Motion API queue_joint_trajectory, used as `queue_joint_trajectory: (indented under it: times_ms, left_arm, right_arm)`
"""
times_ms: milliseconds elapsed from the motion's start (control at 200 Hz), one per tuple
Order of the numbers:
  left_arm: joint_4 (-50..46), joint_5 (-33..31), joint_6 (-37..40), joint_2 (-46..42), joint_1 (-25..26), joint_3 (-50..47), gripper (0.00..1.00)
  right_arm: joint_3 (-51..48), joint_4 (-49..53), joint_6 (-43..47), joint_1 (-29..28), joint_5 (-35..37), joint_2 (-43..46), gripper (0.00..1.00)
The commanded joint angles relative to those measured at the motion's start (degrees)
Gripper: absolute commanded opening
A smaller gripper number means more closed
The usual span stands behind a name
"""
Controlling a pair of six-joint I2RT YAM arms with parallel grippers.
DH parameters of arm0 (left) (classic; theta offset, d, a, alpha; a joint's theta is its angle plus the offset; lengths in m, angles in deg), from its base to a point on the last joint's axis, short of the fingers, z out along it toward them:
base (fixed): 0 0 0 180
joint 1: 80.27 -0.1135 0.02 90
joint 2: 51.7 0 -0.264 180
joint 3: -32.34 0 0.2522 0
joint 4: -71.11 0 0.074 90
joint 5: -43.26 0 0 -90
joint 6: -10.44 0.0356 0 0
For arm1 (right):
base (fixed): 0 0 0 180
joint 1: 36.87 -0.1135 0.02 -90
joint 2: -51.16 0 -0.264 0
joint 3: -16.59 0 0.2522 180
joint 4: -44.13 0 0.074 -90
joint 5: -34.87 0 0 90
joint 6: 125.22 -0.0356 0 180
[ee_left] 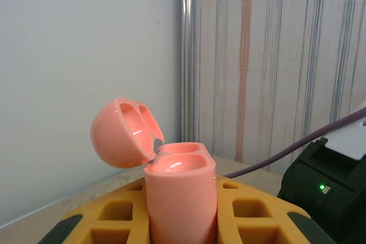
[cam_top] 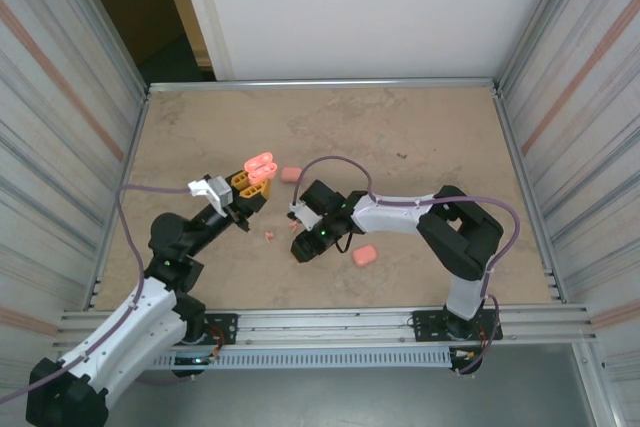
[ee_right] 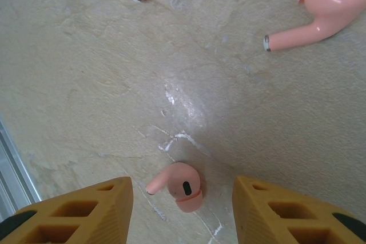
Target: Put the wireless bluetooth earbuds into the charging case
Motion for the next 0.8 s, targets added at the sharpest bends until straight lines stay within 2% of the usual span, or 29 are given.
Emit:
queue_joint_trajectory:
  times_ms: [0, 200, 797]
  left_arm:
    - [3.1, 0.9, 0.6, -0.1, 0.3, 1.5, 0.00]
    - [3.3, 1.0, 0.5, 0.5, 0.3, 1.6, 0.00]
    - [3.2, 1.2, 0.2, 0.9, 0.3, 1.7, 0.00]
  right_arm:
    - [1.7, 1.8, 1.2, -0.6, -0.9, -1.1, 0.47]
    - [2.4, 2.2, 1.4, -0.9, -1.3, -2.5, 0.41]
    - [3.1, 3.9, 2.1, -2.2, -1.1, -4.4, 0.36]
